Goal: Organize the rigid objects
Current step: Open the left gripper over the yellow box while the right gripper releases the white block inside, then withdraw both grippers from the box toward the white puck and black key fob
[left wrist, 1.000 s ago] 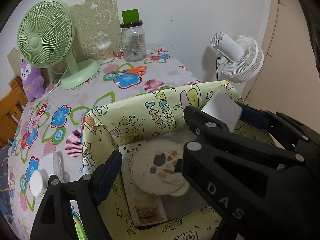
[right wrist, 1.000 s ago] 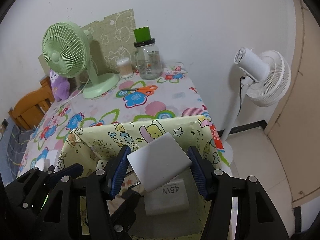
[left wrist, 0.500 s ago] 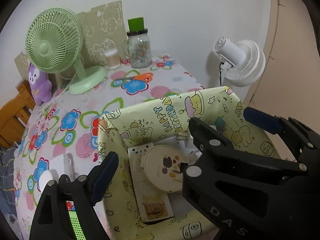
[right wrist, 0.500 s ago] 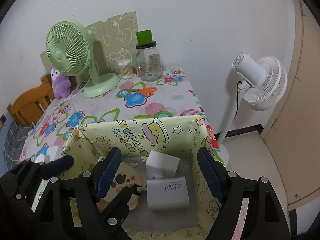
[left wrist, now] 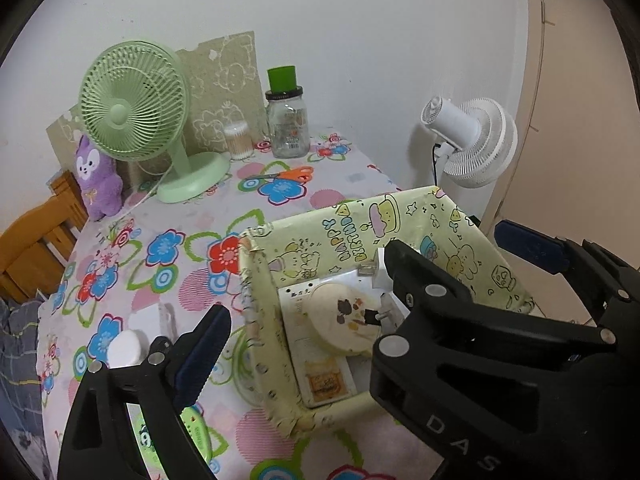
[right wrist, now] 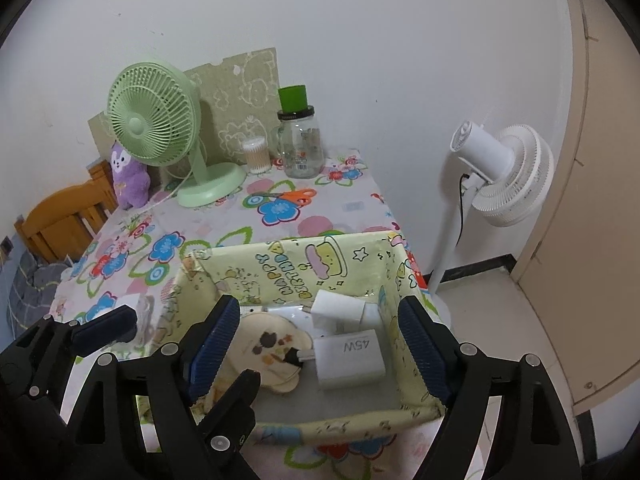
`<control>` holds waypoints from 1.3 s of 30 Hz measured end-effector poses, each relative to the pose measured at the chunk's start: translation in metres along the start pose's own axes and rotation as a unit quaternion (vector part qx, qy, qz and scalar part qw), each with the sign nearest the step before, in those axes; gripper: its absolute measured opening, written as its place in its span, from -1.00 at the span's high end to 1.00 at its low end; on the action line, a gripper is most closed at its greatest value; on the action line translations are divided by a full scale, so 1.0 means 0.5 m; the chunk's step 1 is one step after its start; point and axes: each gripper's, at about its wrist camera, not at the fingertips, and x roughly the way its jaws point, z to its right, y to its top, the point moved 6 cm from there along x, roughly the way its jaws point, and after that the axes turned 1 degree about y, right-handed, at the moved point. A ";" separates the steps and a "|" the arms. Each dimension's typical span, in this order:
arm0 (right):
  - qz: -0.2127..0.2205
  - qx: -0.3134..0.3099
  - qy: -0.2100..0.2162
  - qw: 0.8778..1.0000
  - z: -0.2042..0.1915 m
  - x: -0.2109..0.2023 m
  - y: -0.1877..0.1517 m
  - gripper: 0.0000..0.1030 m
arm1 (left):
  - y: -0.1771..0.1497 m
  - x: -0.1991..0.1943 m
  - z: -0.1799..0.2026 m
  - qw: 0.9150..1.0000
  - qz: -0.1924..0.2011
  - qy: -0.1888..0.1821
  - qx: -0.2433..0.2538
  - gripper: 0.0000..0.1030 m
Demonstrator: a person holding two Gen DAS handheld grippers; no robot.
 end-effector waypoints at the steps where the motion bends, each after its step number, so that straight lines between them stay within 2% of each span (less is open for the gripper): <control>1: 0.002 -0.001 0.000 1.000 -0.005 -0.006 -0.001 -0.63 | -0.002 -0.007 -0.004 1.000 0.003 0.000 -0.001 -0.87; 13: 0.022 -0.010 -0.003 1.000 -0.078 -0.074 -0.017 -0.63 | -0.035 -0.080 -0.061 0.999 0.030 -0.001 -0.015 -0.95; 30: 0.047 -0.040 0.005 0.998 -0.210 -0.138 -0.043 -0.64 | -0.090 -0.158 -0.165 0.998 0.047 0.014 -0.031 -0.97; 39: 0.045 -0.051 0.009 0.998 -0.261 -0.149 -0.061 -0.64 | -0.119 -0.170 -0.213 0.998 0.046 0.019 -0.039 -0.98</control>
